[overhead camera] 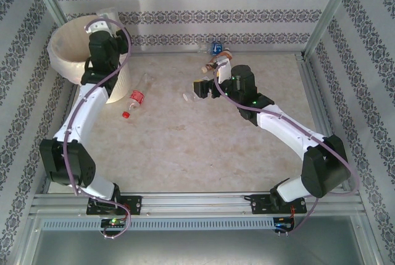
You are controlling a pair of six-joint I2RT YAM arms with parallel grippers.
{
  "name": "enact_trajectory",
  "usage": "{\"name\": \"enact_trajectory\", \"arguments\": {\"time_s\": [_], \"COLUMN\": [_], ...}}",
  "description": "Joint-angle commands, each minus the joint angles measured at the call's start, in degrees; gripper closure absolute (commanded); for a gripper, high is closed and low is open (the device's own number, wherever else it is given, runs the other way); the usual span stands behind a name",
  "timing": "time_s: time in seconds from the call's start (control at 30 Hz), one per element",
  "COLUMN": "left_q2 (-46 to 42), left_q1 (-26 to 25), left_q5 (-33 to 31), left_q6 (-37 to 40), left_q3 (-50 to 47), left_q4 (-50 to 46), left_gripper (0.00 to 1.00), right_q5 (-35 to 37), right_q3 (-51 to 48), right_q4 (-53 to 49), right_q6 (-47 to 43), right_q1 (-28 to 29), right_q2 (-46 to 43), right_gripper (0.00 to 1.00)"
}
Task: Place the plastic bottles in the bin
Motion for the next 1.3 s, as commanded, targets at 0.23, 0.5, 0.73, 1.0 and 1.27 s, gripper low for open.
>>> {"name": "enact_trajectory", "arguments": {"time_s": [0.23, 0.5, 0.73, 1.0, 1.27], "left_q2": [9.4, 15.3, 20.3, 19.4, 14.7], "left_q1": [6.9, 12.5, 13.3, 12.3, 7.8], "left_q5": [-18.4, -25.3, -26.2, -20.2, -8.2], "left_q6": [5.8, -2.7, -9.5, -10.8, -7.3], "left_q3": [14.0, 22.2, 32.9, 35.1, 33.6], "left_q4": [-3.3, -15.1, -30.9, -34.5, -33.1], "left_gripper": [0.52, 0.44, 0.19, 0.05, 0.0], "right_q5": [3.5, 4.5, 5.8, 6.4, 9.6], "right_q3": [1.2, 1.9, 1.2, -0.1, -5.5], "right_q4": [-1.3, -3.7, -3.7, -1.9, 3.5], "right_q6": [2.0, 3.2, 3.9, 6.3, 13.0], "right_q1": [0.7, 0.6, 0.1, -1.1, -3.7], "right_q2": [-0.4, -0.3, -0.3, -1.3, -4.4], "right_gripper": [0.02, 0.02, 0.02, 0.02, 0.02]}}
